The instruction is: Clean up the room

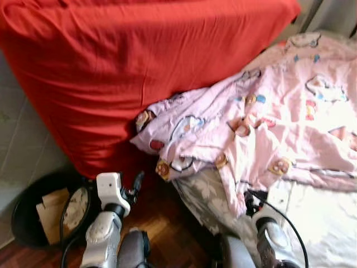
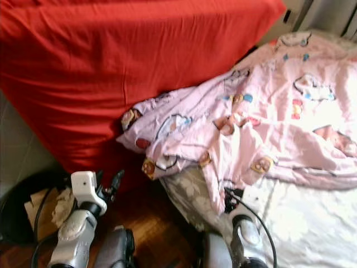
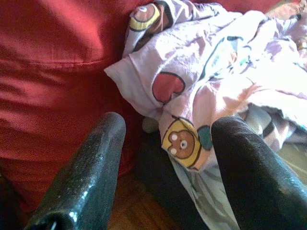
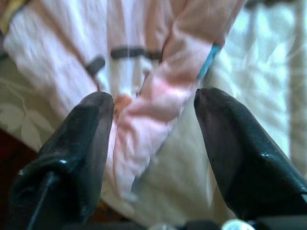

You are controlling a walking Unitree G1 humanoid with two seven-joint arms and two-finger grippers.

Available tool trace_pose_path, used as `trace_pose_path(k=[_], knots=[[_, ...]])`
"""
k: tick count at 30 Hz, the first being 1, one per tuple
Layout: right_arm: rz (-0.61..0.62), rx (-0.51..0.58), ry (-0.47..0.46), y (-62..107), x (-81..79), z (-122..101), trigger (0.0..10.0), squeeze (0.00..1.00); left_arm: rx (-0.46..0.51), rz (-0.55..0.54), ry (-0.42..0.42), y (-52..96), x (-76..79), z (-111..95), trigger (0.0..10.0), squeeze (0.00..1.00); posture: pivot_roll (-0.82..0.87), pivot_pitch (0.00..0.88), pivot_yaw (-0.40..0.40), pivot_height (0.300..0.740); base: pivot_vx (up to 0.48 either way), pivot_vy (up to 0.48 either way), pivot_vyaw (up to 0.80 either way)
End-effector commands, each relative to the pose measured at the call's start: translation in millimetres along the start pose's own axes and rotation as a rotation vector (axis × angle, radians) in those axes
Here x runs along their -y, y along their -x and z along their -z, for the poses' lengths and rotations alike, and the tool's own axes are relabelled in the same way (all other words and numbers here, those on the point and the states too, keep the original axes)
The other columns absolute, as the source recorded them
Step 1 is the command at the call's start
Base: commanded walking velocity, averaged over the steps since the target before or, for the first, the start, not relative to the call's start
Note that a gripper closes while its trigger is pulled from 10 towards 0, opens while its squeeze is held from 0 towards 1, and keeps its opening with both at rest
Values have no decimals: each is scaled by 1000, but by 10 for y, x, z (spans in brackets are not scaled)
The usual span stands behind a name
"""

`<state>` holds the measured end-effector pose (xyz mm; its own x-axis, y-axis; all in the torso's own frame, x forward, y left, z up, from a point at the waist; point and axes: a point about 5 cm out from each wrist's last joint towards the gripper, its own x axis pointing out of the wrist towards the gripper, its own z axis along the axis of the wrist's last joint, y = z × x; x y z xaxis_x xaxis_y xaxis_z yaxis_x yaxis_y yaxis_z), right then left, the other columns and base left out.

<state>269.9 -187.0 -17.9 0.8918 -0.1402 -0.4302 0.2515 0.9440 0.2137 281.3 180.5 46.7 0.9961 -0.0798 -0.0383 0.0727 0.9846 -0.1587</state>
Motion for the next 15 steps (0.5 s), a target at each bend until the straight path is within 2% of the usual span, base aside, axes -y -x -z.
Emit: trace_pose_path(k=[1,8,15], knots=[[3,-27,7,-7,2,16,10000,1000,-17,4,1,37,-14,26,10000,0,54,225,-4,623,0,0,0],[-54,-67,30,-26,-88,32,10000,1000,-18,15,-4,46,-4,12,10000,0,66,251,5,623,0,0,0],[-96,-82,91,-33,-160,39,10000,1000,-9,23,-6,35,14,-28,10000,0,77,297,4,623,0,0,0]])
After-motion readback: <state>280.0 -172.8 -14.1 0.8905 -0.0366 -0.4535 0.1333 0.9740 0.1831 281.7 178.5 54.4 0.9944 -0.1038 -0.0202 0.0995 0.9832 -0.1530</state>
